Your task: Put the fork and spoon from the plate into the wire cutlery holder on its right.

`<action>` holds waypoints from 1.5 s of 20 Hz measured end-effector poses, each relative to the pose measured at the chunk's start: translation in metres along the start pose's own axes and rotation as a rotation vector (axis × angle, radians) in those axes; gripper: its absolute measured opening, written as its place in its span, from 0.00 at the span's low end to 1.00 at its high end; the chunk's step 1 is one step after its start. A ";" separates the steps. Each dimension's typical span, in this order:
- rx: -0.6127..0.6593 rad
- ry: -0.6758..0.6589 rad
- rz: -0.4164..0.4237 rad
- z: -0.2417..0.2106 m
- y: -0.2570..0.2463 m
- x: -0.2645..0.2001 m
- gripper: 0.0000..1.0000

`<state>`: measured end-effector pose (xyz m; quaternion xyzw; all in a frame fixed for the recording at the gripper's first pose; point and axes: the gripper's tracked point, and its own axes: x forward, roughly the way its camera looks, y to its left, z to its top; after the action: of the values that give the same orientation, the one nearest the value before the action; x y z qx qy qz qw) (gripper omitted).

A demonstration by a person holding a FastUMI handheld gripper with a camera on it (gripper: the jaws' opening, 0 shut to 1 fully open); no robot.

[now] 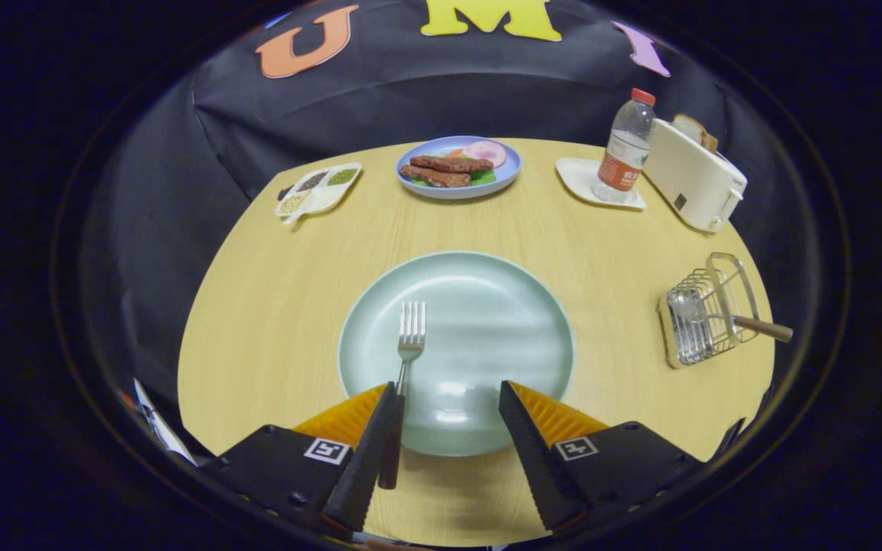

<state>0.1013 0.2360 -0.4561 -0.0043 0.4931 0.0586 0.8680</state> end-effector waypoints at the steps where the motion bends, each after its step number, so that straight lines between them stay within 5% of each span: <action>1: 0.002 -0.002 -0.004 0.000 0.005 0.005 0.82; 12: -0.011 -0.006 -0.040 -0.010 0.033 0.027 0.40; 14: -0.021 -0.034 -0.053 -0.007 0.027 0.023 0.09; 15: -0.027 -0.040 -0.059 -0.011 0.028 0.021 0.14; 17: -0.036 -0.022 -0.043 -0.007 0.027 0.015 0.03; 30: -0.036 -0.051 0.027 0.030 -0.020 -0.011 0.01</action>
<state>0.1237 0.2166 -0.4327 -0.0116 0.4696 0.0791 0.8793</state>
